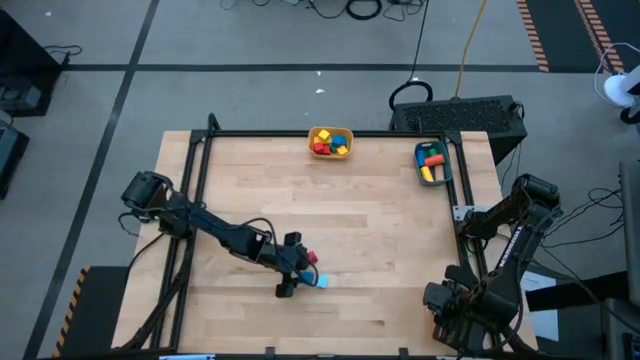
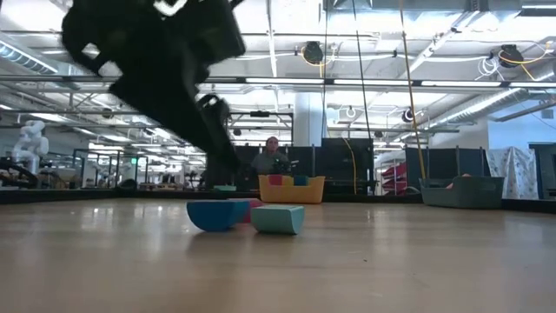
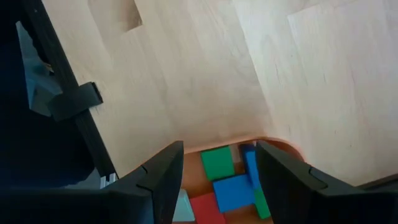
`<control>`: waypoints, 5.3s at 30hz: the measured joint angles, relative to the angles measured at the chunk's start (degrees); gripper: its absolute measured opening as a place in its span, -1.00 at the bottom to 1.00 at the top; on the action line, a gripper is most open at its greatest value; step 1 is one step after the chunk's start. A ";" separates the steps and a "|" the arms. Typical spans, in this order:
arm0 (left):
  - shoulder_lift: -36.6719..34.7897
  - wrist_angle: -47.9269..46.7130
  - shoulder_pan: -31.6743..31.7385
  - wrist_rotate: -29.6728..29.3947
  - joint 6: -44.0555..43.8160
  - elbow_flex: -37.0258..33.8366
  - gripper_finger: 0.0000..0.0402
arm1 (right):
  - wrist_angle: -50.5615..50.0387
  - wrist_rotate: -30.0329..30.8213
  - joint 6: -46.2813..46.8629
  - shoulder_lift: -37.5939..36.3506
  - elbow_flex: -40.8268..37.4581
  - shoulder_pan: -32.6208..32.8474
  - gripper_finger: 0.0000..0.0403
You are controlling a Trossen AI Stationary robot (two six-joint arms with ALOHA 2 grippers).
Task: Sort blocks by size
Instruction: Put the blue half circle block into the orange bin
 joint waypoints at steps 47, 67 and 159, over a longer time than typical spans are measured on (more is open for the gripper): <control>6.05 2.81 -4.24 -7.15 2.30 -0.18 -0.30 | 19.01 28.43 -25.33 11.65 -0.02 -10.76 -0.08; 6.05 2.73 -4.24 -13.07 2.34 -0.18 -0.11 | 29.46 38.47 -32.79 16.87 -0.02 -14.82 -0.08; 8.74 24.32 -0.42 12.43 6.14 4.70 -0.31 | 62.13 39.69 -102.68 23.93 -0.02 -20.91 -0.26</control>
